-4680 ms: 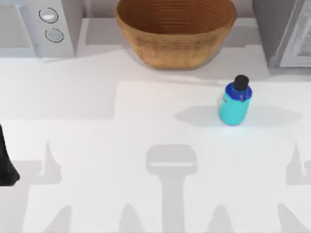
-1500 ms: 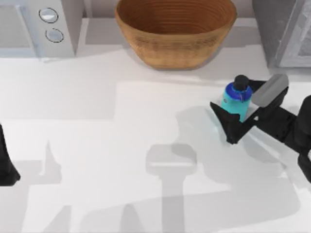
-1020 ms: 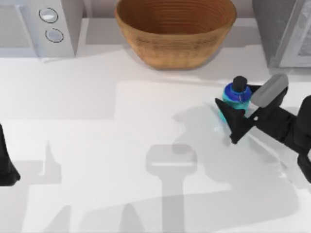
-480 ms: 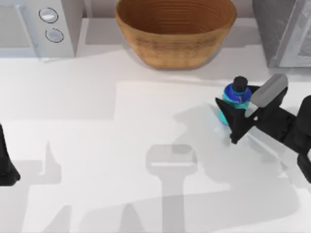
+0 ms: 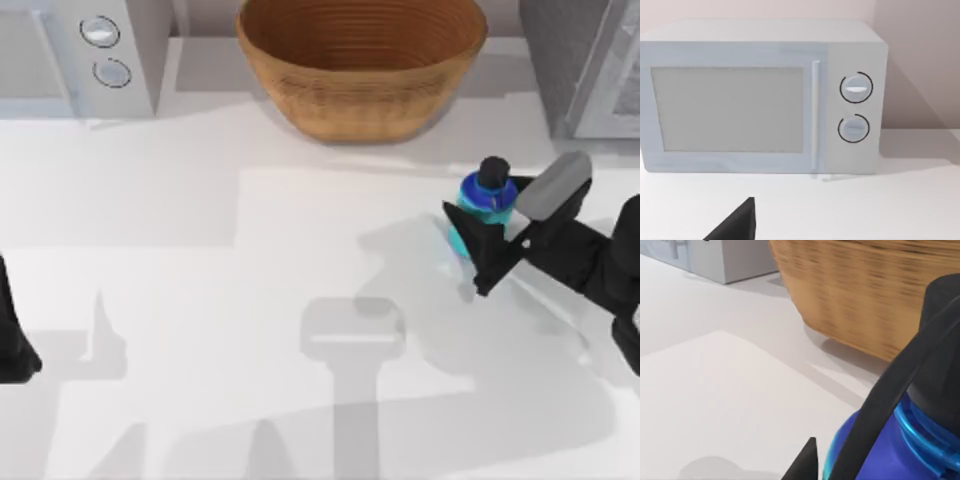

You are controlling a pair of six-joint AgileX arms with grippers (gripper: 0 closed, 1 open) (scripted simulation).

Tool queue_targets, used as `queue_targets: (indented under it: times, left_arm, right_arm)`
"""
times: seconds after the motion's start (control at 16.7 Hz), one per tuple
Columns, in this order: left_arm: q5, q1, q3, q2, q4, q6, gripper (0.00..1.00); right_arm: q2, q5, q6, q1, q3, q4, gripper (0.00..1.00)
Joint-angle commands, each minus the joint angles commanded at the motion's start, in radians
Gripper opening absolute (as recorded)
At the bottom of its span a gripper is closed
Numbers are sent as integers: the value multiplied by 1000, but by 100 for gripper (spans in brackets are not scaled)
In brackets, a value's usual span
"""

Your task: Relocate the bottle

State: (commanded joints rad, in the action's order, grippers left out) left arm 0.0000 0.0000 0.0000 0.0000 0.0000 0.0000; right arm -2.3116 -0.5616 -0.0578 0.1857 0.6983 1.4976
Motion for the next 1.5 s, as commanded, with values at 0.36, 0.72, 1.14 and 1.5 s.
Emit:
queue_targets:
  times: [0.36,0.72,1.14,1.5]
  left_arm:
    - [0,0,0,0,0,0,100]
    - [0,0,0,0,0,0,100]
    - [0,0,0,0,0,0,100]
    - [0,0,0,0,0,0,100]
  right_arm:
    - [-19,-152,-168,-138,84,-224,0]
    - [-23,-400,-469,-400,221,-656,0]
    - [39,-703,-860,-749,385,-1251,0]
    - [105,-879,-1088,-959,475,-1625,0]
